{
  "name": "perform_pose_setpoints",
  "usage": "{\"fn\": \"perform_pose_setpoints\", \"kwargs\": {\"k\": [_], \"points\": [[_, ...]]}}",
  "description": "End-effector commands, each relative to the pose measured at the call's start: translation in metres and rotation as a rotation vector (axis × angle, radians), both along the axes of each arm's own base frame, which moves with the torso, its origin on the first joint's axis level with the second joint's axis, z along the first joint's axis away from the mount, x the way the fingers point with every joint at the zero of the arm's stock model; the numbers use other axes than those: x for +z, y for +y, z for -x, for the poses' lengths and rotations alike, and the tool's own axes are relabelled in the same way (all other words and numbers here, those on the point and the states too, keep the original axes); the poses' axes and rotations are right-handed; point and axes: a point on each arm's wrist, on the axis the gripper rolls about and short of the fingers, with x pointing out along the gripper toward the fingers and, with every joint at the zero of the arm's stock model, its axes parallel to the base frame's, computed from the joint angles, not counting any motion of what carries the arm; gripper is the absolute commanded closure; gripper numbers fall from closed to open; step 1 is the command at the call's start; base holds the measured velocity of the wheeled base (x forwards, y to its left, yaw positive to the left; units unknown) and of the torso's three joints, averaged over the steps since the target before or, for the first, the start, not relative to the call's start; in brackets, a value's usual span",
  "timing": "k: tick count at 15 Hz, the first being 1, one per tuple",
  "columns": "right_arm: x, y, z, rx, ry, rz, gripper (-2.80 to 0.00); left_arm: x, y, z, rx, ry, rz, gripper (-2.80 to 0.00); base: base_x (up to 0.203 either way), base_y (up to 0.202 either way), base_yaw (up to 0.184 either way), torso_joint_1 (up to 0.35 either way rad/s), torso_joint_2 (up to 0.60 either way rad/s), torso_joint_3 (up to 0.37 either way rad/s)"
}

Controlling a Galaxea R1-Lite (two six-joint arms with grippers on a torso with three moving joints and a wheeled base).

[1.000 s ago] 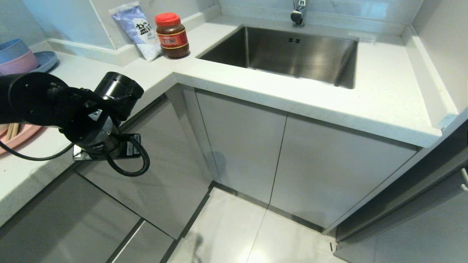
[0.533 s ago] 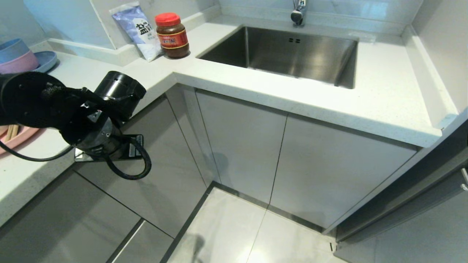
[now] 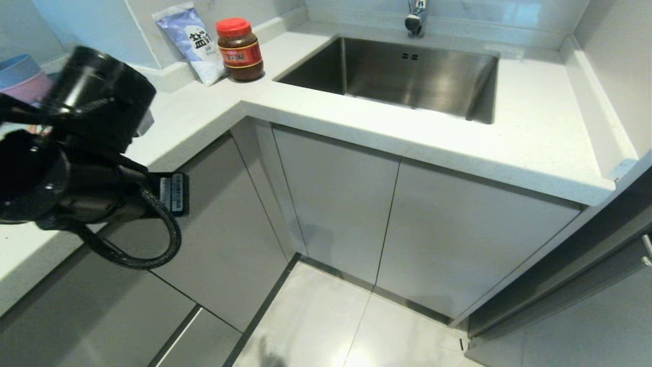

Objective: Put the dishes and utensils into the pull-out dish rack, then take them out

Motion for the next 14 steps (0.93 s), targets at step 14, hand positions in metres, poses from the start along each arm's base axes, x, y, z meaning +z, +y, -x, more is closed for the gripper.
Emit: {"fn": "perform_pose_setpoints", "kwargs": {"k": [14], "points": [[0.0,0.0,0.0,0.0,-0.002,0.0,0.0,0.002,0.101,0.226,-0.288,-0.653,0.146,0.0,0.0,0.0,0.0,0.0,0.0,0.0]]}}
